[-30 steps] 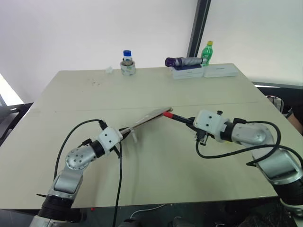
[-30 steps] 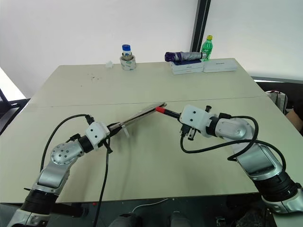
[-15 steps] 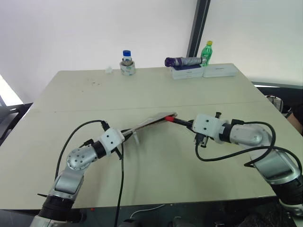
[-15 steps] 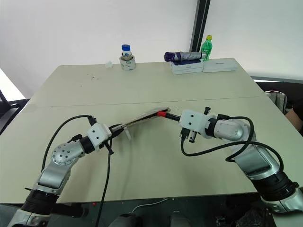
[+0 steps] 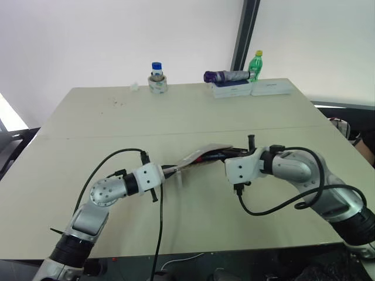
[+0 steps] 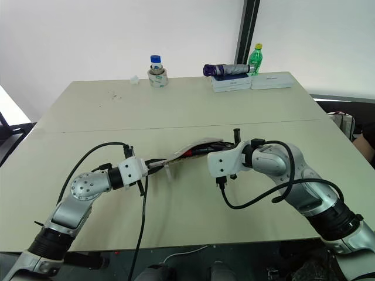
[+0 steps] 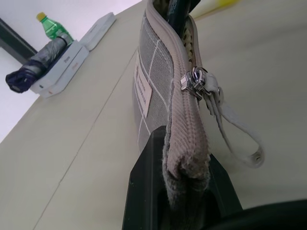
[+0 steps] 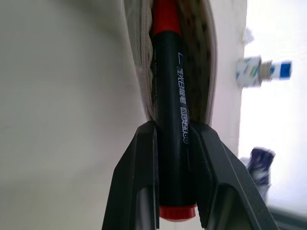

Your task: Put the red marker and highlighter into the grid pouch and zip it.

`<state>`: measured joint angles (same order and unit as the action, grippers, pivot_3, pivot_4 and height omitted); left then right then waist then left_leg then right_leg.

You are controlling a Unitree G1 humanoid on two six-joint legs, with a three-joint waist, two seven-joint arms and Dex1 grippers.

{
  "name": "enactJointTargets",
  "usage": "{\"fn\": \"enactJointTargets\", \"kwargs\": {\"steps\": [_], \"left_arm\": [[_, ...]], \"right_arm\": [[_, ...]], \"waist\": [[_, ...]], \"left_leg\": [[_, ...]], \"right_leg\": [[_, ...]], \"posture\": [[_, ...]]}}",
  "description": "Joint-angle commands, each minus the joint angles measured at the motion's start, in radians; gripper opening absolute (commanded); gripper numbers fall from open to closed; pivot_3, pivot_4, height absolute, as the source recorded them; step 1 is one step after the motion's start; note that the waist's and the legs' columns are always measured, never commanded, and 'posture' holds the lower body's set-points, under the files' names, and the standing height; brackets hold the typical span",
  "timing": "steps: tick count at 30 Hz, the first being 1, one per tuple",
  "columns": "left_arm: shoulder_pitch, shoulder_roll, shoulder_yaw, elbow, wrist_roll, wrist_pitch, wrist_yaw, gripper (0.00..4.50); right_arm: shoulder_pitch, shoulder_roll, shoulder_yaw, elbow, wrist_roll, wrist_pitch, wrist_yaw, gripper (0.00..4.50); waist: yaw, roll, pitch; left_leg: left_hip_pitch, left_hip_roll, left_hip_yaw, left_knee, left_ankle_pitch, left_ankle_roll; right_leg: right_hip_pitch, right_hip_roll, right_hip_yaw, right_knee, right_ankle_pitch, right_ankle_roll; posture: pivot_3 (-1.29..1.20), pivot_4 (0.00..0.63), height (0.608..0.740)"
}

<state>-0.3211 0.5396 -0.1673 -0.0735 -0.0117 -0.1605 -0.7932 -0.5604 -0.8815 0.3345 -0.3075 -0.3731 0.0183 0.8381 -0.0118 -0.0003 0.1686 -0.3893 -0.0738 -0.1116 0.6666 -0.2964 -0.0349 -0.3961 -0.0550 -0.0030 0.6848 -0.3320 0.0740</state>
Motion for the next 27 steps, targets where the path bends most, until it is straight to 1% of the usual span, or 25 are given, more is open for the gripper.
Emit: {"fn": "enactJointTargets", "kwargs": {"steps": [1, 3, 5, 6, 7, 9, 11, 15, 18, 20, 22, 24, 26, 27], "left_arm": [[-0.021, 0.0, -0.008, -0.03, -0.006, -0.008, -0.013, 0.0], [-0.025, -0.002, -0.011, -0.03, -0.006, -0.006, -0.016, 0.0], [-0.021, -0.005, -0.004, -0.03, -0.008, 0.011, -0.008, 0.0], [-0.019, -0.007, 0.0, -0.029, -0.009, 0.021, -0.002, 0.0], [-0.016, -0.014, 0.007, -0.027, -0.014, 0.043, 0.009, 0.0], [-0.012, -0.028, 0.017, -0.027, -0.023, 0.079, 0.024, 0.0], [-0.009, -0.038, 0.021, -0.032, -0.031, 0.105, 0.033, 0.0], [-0.005, -0.117, 0.054, -0.071, -0.134, 0.219, 0.07, 0.0], [-0.006, -0.133, 0.054, -0.082, -0.137, 0.239, 0.08, 0.0], [-0.008, -0.134, 0.045, -0.08, -0.124, 0.236, 0.083, 0.0], [-0.007, -0.134, 0.031, -0.075, -0.109, 0.225, 0.084, 0.0], [-0.006, -0.137, 0.022, -0.071, -0.099, 0.219, 0.086, 0.0], [-0.006, -0.142, 0.016, -0.069, -0.094, 0.217, 0.09, 0.0], [-0.007, -0.145, 0.013, -0.069, -0.091, 0.215, 0.091, 0.0]], "right_arm": [[-0.032, 0.033, -0.007, -0.01, -0.018, -0.049, -0.006, 0.37], [-0.033, 0.053, -0.012, -0.013, -0.008, -0.047, 0.01, 0.37], [-0.023, 0.062, -0.043, -0.019, 0.012, -0.024, 0.016, 1.45], [-0.019, 0.064, -0.06, -0.022, 0.021, -0.014, 0.016, 1.77], [-0.008, 0.066, -0.095, -0.038, 0.068, 0.026, 0.033, 2.26], [0.008, 0.061, -0.152, -0.071, 0.147, 0.102, 0.073, 2.26], [0.013, 0.056, -0.184, -0.09, 0.185, 0.129, 0.09, 2.26], [0.063, 0.052, -0.33, -0.131, 0.352, 0.32, 0.129, 2.26], [0.123, 0.02, -0.392, -0.109, 0.378, 0.406, 0.121, 2.26], [0.175, 0.005, -0.427, -0.044, 0.359, 0.467, 0.076, 2.26], [0.223, 0.034, -0.487, 0.024, 0.392, 0.602, 0.032, 2.26], [0.214, 0.104, -0.545, 0.1, 0.432, 0.757, -0.045, 2.26], [0.209, 0.133, -0.554, 0.135, 0.428, 0.781, -0.098, 2.8], [0.208, 0.142, -0.552, 0.15, 0.418, 0.78, -0.124, 3.15]], "waist": [[0.0, 0.0, 0.0], [0.0, 0.0, 0.0], [0.001, 0.0, 0.0], [0.001, 0.0, 0.0], [0.001, 0.0, 0.0], [0.003, 0.0, 0.0], [0.002, 0.0, 0.0], [0.004, 0.0, 0.0], [0.006, -0.001, 0.0], [0.006, -0.001, 0.0], [0.006, -0.001, 0.0], [0.006, -0.001, 0.0], [0.002, 0.0, -0.001], [0.0, 0.0, -0.001]], "left_leg": [[0.0, 0.0, 0.0, 0.0, 0.0, 0.0], [0.0, 0.0, 0.0, 0.0, 0.0, 0.0], [0.0, 0.0, 0.0, 0.0, 0.0, 0.0], [0.0, 0.0, 0.0, 0.0, 0.0, 0.0], [0.0, 0.0, 0.0, 0.0, 0.0, 0.0], [0.0, 0.0, 0.0, 0.001, 0.0, 0.0], [0.0, 0.0, 0.0, 0.001, 0.0, 0.0], [0.0, 0.0, 0.0, 0.001, 0.0, 0.0], [0.0, 0.0, 0.0, 0.001, 0.0, 0.0], [0.0, 0.0, 0.0, 0.001, 0.0, 0.0], [0.0, 0.0, 0.0, 0.001, 0.0, 0.0], [0.001, 0.0, 0.0, 0.001, 0.0, 0.0], [0.001, 0.0, 0.0, 0.001, 0.0, 0.0], [0.001, 0.0, 0.0, 0.001, 0.0, 0.0]], "right_leg": [[0.0, 0.0, 0.0, 0.0, 0.0, 0.0], [0.0, 0.0, 0.0, 0.0, 0.0, 0.0], [0.0, 0.0, 0.0, 0.0, 0.0, 0.0], [0.0, 0.0, 0.0, 0.0, 0.0, 0.0], [0.0, 0.0, 0.0, 0.0, 0.0, 0.0], [0.0, 0.0, 0.0, 0.0, 0.0, 0.0], [0.001, 0.0, 0.0, 0.0, 0.0, 0.0], [0.001, 0.0, 0.0, 0.0, 0.0, 0.0], [0.001, 0.0, 0.0, 0.0, 0.0, 0.0], [0.001, 0.0, 0.0, 0.0, 0.0, 0.0], [0.002, 0.0, 0.0, 0.0, 0.0, 0.0], [0.002, 0.0, 0.0, 0.0, 0.001, 0.0], [0.002, 0.0, 0.0, 0.0, 0.001, 0.0], [0.002, 0.0, 0.0, 0.001, 0.001, 0.0]], "posture": [[0.0, 0.15, 0.74], [0.0, 0.15, 0.74], [0.0, 0.15, 0.74], [0.0, 0.15, 0.74], [0.0, 0.15, 0.74], [0.0, 0.15, 0.74], [0.0, 0.15, 0.74], [0.0, 0.15, 0.74], [0.0, 0.15, 0.74], [0.0, 0.15, 0.74], [0.0, 0.15, 0.74], [0.0, 0.15, 0.74], [0.0, 0.15, 0.74], [0.0, 0.15, 0.74]]}}
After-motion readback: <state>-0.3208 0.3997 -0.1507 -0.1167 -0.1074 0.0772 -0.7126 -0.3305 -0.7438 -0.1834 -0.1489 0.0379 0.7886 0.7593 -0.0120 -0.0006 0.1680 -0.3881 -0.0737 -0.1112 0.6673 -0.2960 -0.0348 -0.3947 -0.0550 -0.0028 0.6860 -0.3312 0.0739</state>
